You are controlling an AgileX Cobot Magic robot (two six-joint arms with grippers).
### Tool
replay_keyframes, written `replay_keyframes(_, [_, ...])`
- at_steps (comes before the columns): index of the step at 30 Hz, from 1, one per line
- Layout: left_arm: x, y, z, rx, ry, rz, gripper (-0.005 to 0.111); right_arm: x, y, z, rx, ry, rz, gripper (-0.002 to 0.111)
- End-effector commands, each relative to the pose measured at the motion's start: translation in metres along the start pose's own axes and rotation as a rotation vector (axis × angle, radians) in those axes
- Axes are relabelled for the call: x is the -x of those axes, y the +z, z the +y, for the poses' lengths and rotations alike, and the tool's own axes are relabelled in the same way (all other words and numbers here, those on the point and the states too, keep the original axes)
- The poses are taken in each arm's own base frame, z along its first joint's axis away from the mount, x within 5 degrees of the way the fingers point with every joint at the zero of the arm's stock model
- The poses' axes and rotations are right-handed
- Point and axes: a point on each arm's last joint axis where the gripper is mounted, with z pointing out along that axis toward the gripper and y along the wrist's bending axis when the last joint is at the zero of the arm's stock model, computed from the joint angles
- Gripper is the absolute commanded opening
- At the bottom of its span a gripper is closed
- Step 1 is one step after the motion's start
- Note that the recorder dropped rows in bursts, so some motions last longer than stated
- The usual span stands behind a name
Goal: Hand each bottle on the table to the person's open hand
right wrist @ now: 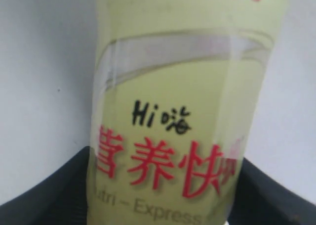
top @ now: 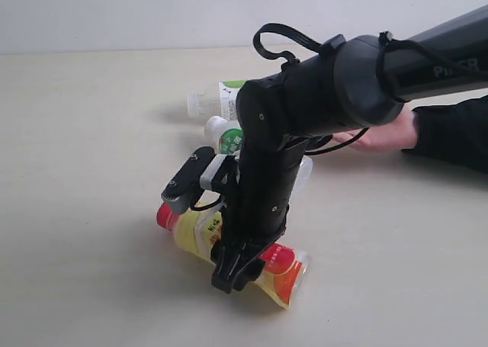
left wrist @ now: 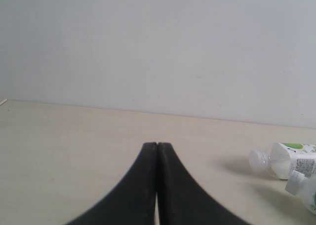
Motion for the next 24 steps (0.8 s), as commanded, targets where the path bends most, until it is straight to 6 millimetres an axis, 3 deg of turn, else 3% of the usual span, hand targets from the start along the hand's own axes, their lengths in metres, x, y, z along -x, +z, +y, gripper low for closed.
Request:
replay_keyframes(1, [0.001,0.000,0.000,-0.005,0.002,-0.012,0.000,0.002,-0.023,0.008,0.029,0.034,-0.056,0.000])
replay_keyframes(7, [0.001,0.000,0.000,-0.005,0.002,-0.012,0.000,-0.002,-0.088,0.023,-0.003,0.045,-0.240,0.000])
replay_keyframes(12, [0.001,0.000,0.000,-0.005,0.002,-0.012,0.000,-0.021,-0.157,0.042,-0.052,0.020,-0.429,0.000])
replay_keyframes(18, [0.001,0.000,0.000,-0.005,0.002,-0.012,0.000,-0.072,-0.222,0.057,-0.201,0.077,-0.585,0.000])
replay_keyframes(24, [0.001,0.000,0.000,-0.005,0.002,-0.012,0.000,-0.132,-0.247,0.043,-0.438,0.311,-0.602,0.000])
